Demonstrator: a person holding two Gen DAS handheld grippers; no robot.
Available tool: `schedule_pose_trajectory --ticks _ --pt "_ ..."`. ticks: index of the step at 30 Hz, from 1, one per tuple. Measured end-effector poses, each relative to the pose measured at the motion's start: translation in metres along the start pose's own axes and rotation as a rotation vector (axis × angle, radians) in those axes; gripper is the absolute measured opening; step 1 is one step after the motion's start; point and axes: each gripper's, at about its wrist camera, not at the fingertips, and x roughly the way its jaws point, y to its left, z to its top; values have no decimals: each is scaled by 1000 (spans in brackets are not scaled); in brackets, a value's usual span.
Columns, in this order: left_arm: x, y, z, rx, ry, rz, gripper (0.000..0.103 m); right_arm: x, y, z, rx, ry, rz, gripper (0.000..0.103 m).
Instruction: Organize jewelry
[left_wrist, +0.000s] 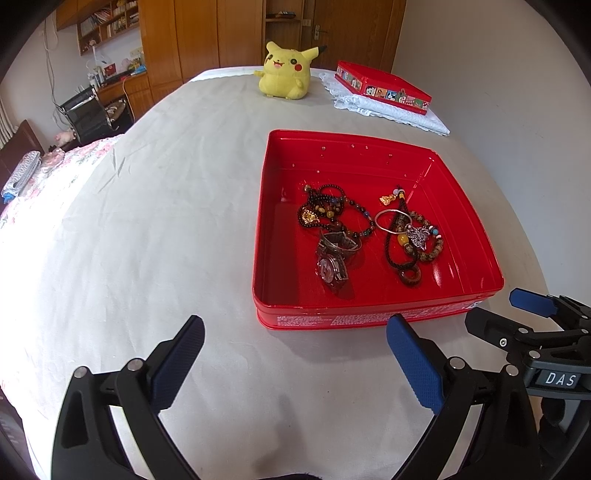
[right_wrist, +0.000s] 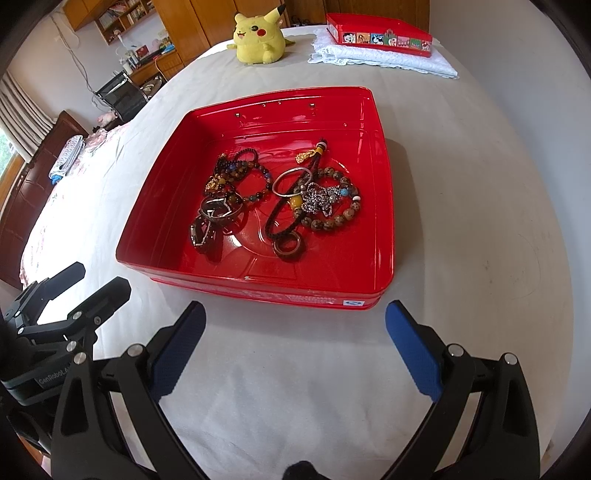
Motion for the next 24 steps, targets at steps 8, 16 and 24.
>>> schedule_pose_trajectory --ticks 8,16,24 --pt "0 0 0 1 -1 -1 99 0 0 0 1 0 0 97" --pt "0 0 0 2 0 -1 99 0 0 0 0 -3 2 97" --pt "-2 -1 -1 3 1 -2 99 -2 0 0 -4 -5 4 97"
